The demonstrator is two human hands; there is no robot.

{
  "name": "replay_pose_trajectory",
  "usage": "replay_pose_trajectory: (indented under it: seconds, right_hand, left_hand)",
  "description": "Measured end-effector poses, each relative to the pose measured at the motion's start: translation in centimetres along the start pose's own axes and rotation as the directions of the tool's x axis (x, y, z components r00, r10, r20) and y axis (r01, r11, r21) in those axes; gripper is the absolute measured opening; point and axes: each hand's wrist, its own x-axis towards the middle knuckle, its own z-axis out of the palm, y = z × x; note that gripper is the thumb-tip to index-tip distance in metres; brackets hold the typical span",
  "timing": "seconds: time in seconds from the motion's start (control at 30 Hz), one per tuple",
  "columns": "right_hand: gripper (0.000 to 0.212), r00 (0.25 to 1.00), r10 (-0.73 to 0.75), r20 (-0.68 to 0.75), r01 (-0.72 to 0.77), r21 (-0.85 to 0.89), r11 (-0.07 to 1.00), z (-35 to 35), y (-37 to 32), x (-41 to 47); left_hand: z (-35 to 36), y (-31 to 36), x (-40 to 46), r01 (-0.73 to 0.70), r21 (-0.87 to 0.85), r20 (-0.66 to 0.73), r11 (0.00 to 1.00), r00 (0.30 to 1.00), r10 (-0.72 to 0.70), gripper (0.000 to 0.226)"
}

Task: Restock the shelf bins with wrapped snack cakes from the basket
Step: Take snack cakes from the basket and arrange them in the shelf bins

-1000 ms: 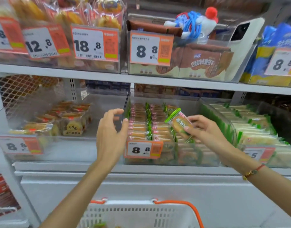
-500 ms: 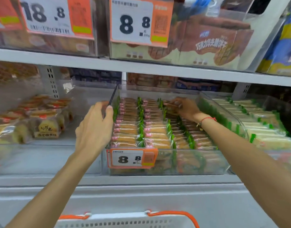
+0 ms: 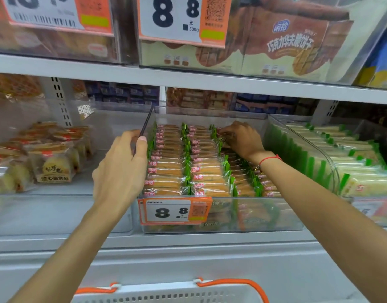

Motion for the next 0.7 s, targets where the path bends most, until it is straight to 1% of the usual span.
replay_pose_trajectory:
  seconds: [0.07, 0.13, 0.2, 0.27, 0.4, 0.43, 0.57, 0.63, 0.7]
  right_hand:
    - [0.028, 1.0, -0.017, -0.025, 0.016, -0.029, 0.999, 0.1, 0.0, 0.0]
    - [0.028, 0.999, -0.005, -0.052, 0.002, -0.058, 0.998, 0.2, -0.2, 0.0]
    - [0.029, 0.999, 0.017, -0.038, -0.019, -0.076, 0.997, 0.3, -0.6, 0.0]
    - [0.031, 0.999, 0.033, 0.014, -0.031, -0.077, 0.997, 0.2, -0.8, 0.1]
    - [0.038, 0.983, 0.079, 0.168, -0.078, -0.015, 0.997, -1.4, -1.1, 0.0]
    - [0.039, 0.978, 0.089, 0.189, -0.088, -0.011, 0.996, -2.2, -1.2, 0.0]
    - [0.038, 0.972, 0.17, 0.161, -0.175, 0.015, 0.984, -4.5, -2.3, -1.6]
    - [0.04, 0.973, 0.151, 0.172, -0.166, 0.077, 0.983, -5.7, -3.2, -3.6]
    - [0.038, 0.981, 0.116, 0.154, -0.137, 0.133, 0.982, -7.2, -4.6, -6.0]
  left_hand:
    - [0.0, -0.1, -0.1, -0.004, 0.003, 0.0, 1.0, 1.0, 0.004, 0.035]
    - [0.1, -0.2, -0.1, -0.016, 0.012, -0.008, 1.0, 1.0, 0.016, 0.035]
    - [0.1, -0.1, -0.2, -0.02, 0.02, -0.022, 1.0, 1.0, 0.02, 0.035]
    - [0.0, 0.0, -0.3, -0.011, 0.032, -0.033, 0.999, 0.999, 0.012, 0.036]
    - [-0.4, 0.1, -0.7, -0.023, 0.043, -0.038, 0.999, 0.999, 0.025, 0.035]
    - [-0.5, 0.1, -0.7, -0.028, 0.043, -0.037, 0.999, 0.999, 0.03, 0.035]
    - [-0.6, 0.3, -0.7, -0.013, 0.032, -0.032, 0.999, 0.999, 0.014, 0.036]
    - [-0.7, 0.4, -0.8, -0.005, 0.016, -0.039, 1.0, 0.999, 0.006, 0.036]
    - [-0.6, 0.2, -0.9, -0.033, -0.003, -0.066, 0.999, 0.997, 0.033, 0.035]
